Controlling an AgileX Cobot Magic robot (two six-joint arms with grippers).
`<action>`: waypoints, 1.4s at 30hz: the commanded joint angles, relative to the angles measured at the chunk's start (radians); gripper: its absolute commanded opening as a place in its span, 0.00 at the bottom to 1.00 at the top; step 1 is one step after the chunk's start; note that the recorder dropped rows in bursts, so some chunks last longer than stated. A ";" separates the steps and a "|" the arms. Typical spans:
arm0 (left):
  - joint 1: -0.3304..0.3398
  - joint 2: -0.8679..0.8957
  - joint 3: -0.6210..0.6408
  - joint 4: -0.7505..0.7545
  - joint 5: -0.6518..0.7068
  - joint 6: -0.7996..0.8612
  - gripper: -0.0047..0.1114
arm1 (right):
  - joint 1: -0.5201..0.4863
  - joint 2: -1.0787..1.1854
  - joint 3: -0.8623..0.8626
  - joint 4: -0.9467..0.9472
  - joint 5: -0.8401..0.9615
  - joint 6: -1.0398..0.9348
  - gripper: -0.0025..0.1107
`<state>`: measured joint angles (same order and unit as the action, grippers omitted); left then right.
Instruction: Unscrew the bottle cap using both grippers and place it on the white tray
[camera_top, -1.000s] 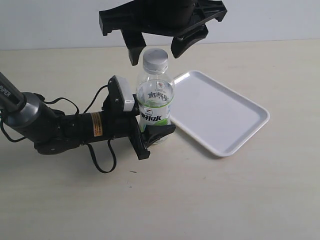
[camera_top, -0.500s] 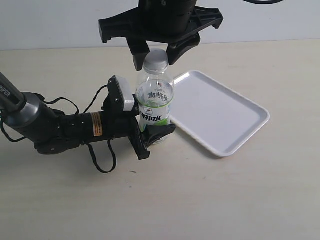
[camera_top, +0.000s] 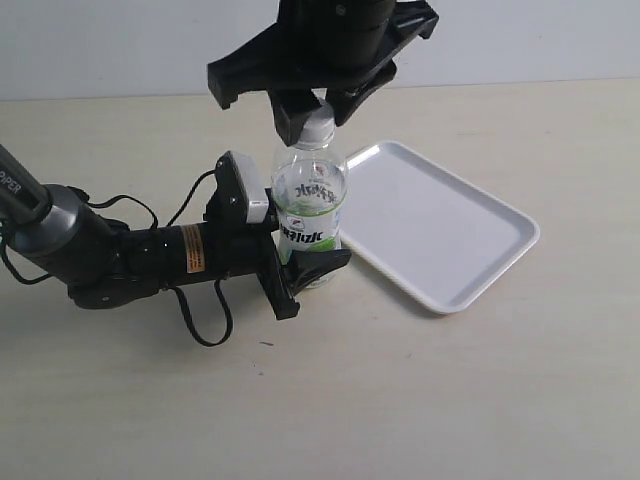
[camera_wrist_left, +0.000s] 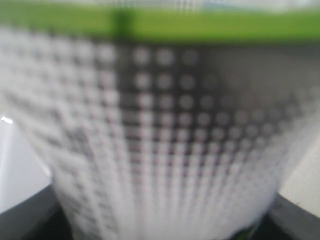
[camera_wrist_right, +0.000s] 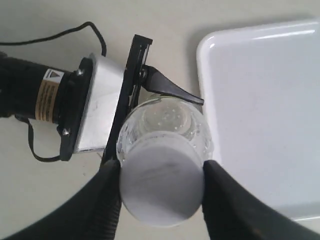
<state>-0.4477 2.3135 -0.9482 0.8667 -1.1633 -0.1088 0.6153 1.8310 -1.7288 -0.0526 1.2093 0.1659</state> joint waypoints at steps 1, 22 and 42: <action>-0.002 -0.008 0.003 0.019 0.025 -0.003 0.05 | 0.000 -0.003 0.003 -0.002 0.012 -0.177 0.02; 0.000 -0.008 0.003 0.019 0.025 -0.003 0.05 | 0.000 -0.003 0.003 -0.007 0.012 -1.327 0.02; 0.000 -0.008 0.003 0.019 0.025 -0.003 0.05 | 0.000 -0.003 0.003 -0.050 -0.035 -2.194 0.02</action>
<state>-0.4477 2.3135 -0.9482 0.8721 -1.1655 -0.1151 0.6153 1.8292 -1.7288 -0.0739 1.1931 -1.9538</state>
